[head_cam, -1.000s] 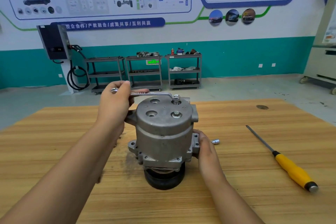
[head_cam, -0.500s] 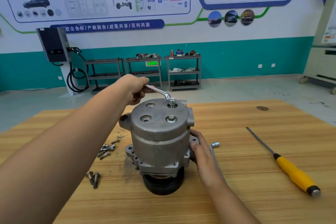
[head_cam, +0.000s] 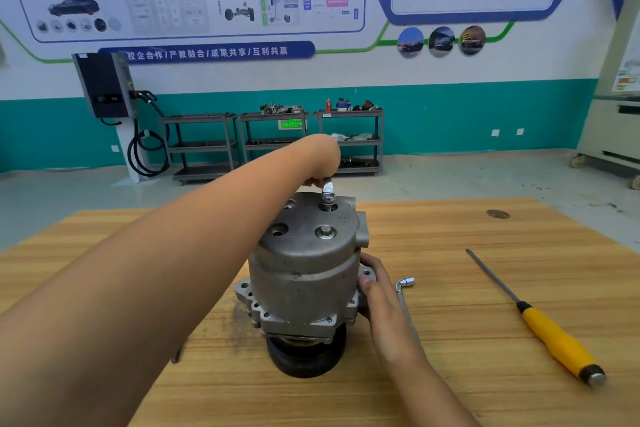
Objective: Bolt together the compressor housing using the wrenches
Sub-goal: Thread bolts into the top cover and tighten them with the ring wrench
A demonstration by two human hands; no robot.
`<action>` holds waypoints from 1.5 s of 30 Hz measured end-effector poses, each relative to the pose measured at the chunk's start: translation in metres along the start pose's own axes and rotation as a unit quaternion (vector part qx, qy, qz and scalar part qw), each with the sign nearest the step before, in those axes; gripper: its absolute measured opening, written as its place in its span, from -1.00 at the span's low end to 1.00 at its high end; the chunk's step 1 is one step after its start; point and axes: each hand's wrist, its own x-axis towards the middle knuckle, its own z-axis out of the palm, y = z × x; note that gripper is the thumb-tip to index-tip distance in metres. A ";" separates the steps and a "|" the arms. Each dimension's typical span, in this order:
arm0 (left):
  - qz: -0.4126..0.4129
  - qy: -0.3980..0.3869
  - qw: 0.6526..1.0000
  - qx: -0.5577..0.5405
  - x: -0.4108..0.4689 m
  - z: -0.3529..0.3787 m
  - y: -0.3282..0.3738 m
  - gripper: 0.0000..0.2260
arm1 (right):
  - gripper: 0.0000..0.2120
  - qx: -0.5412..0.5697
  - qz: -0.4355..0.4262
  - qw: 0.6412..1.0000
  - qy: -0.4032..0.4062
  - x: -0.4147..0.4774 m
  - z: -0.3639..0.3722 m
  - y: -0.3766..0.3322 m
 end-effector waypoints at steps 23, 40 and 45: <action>0.125 0.137 0.978 0.101 -0.019 0.023 0.022 -0.87 | -0.67 0.008 -0.007 1.000 0.025 0.003 0.001 0.004; 0.253 0.178 0.949 0.058 -0.112 0.060 -0.003 -0.53 | -0.57 0.011 -0.012 0.999 0.036 0.010 0.000 0.015; 0.256 0.144 0.955 -0.033 -0.131 0.062 -0.023 -0.27 | -0.73 -0.017 -0.024 0.999 0.041 0.015 -0.002 0.013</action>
